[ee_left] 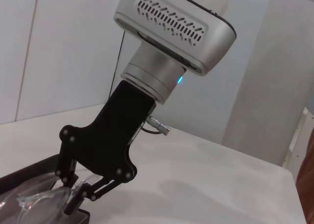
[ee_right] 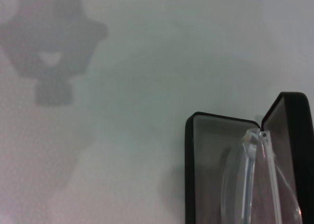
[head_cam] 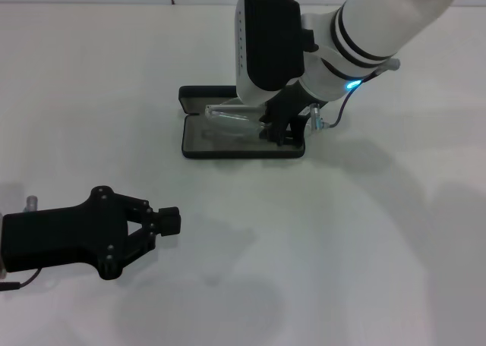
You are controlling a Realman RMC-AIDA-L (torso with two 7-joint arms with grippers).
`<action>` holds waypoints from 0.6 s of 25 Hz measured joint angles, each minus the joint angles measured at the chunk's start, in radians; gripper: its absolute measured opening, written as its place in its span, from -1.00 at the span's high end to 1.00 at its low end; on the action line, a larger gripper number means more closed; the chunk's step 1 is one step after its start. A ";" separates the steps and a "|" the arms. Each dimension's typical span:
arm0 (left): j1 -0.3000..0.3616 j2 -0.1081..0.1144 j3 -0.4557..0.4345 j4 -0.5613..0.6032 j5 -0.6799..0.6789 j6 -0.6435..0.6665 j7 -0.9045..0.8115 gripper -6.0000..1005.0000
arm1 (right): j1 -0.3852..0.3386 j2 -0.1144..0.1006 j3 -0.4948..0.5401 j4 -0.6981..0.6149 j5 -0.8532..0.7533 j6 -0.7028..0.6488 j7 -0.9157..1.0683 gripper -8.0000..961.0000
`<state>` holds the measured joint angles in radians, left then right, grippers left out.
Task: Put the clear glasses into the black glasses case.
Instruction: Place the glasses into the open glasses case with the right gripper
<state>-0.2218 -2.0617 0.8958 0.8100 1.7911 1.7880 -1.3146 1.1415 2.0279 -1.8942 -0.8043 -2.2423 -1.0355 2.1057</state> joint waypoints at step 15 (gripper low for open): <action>-0.005 0.000 -0.001 0.000 -0.001 -0.001 0.000 0.86 | -0.007 0.000 -0.014 0.004 0.023 0.010 -0.009 0.69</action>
<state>-0.2270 -2.0616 0.8947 0.8099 1.7900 1.7869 -1.3146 1.1348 2.0279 -1.9079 -0.7998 -2.2198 -1.0250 2.0962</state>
